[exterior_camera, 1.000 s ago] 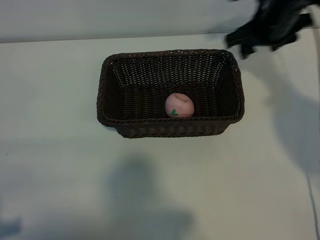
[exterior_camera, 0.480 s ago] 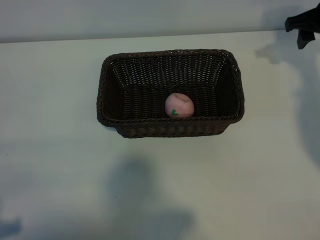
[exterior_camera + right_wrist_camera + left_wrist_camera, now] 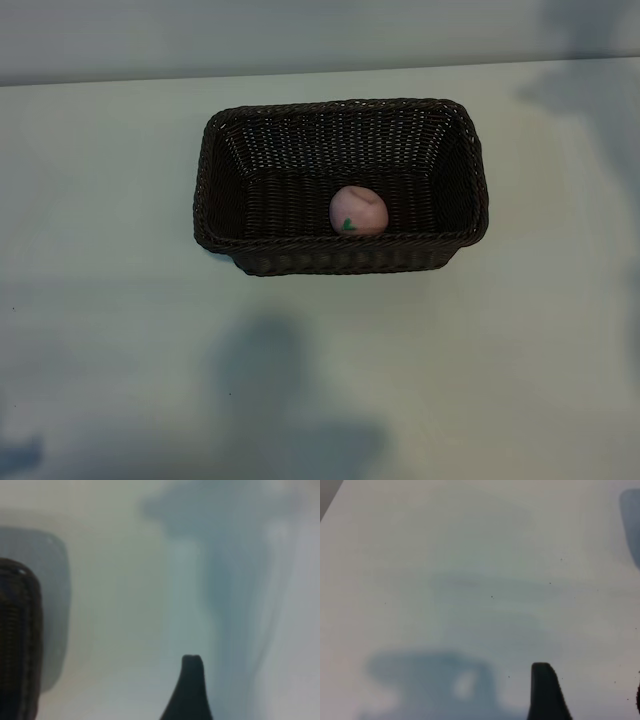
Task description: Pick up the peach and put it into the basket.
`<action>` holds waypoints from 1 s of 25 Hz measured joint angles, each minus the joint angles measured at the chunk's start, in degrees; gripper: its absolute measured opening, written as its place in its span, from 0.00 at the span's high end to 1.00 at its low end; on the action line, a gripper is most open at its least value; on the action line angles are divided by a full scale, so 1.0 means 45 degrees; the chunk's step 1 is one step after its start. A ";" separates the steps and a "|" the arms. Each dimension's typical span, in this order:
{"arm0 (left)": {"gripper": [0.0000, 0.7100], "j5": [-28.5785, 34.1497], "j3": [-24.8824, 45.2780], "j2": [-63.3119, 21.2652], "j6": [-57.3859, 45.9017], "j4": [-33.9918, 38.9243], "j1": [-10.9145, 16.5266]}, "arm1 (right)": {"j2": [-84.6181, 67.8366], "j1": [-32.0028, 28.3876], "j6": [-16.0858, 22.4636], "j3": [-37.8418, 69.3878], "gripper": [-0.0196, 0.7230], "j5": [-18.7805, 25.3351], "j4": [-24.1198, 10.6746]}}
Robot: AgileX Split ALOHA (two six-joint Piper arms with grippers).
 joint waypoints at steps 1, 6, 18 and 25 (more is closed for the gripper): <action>0.38 0.0000 0.0000 0.0000 0.0000 0.0000 0.0000 | -0.0412 0.0000 0.0000 0.0000 0.17 0.0199 0.0017; 0.38 0.0000 0.0000 0.0000 0.0000 0.0000 0.0000 | -0.2726 0.0000 0.0102 0.0000 0.17 0.1158 0.0139; 0.38 0.0000 0.0000 0.0000 0.0000 0.0000 0.0000 | -0.8703 0.0000 0.0267 0.2698 0.17 0.0691 -0.0409; 0.38 0.0000 0.0000 0.0000 0.0000 0.0000 0.0000 | -1.2025 0.0000 0.0440 0.5344 0.17 -0.0014 -0.0443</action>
